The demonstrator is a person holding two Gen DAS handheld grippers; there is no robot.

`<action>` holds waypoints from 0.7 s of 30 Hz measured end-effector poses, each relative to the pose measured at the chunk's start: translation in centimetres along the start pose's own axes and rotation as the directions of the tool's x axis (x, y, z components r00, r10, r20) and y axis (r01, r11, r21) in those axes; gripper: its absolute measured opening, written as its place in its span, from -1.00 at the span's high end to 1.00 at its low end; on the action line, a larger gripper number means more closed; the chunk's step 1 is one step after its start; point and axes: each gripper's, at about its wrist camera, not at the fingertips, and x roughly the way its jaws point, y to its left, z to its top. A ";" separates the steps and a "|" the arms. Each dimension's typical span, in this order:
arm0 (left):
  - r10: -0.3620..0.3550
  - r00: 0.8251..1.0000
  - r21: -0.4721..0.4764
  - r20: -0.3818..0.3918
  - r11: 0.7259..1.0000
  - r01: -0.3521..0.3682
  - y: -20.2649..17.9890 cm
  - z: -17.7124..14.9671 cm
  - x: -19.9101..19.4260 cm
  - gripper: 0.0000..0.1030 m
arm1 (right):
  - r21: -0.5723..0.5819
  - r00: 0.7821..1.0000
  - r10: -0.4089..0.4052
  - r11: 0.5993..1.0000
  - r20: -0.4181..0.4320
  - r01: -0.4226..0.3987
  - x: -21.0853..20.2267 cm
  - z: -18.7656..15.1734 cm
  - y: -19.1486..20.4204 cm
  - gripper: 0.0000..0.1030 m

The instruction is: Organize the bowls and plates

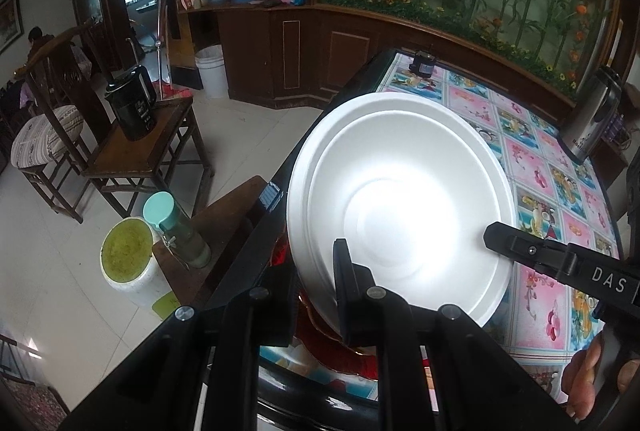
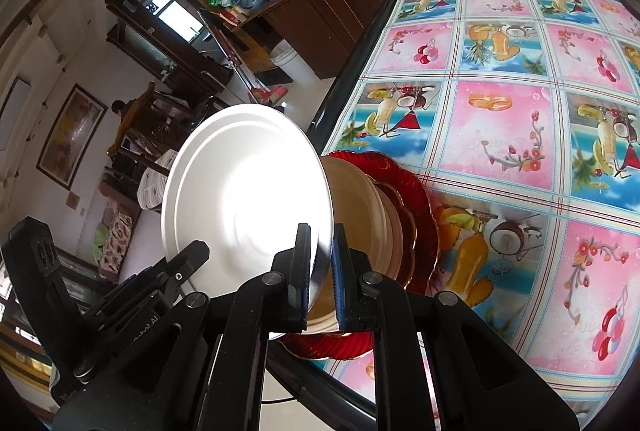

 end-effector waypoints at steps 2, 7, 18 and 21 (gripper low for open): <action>0.002 1.000 0.000 -0.001 1.000 -0.002 0.1 0.0 0.3 0.73 | 0.001 1.000 0.000 1.000 -0.002 0.000 0.3 0.1 -0.1 0.79; 0.009 1.000 0.003 -0.001 1.000 -0.009 0.2 0.0 0.6 0.73 | 0.006 1.000 0.000 1.000 -0.009 0.000 1.0 0.3 -0.2 0.79; 0.027 1.000 0.024 -0.005 0.999 -0.027 0.1 0.2 2.1 0.72 | 0.016 0.999 -0.015 1.000 -0.031 0.016 2.4 0.7 -0.8 0.79; 0.029 1.000 0.035 -0.012 0.999 -0.029 0.1 0.1 2.5 0.69 | 0.016 0.999 -0.027 0.999 -0.033 0.028 2.7 0.8 -1.1 0.79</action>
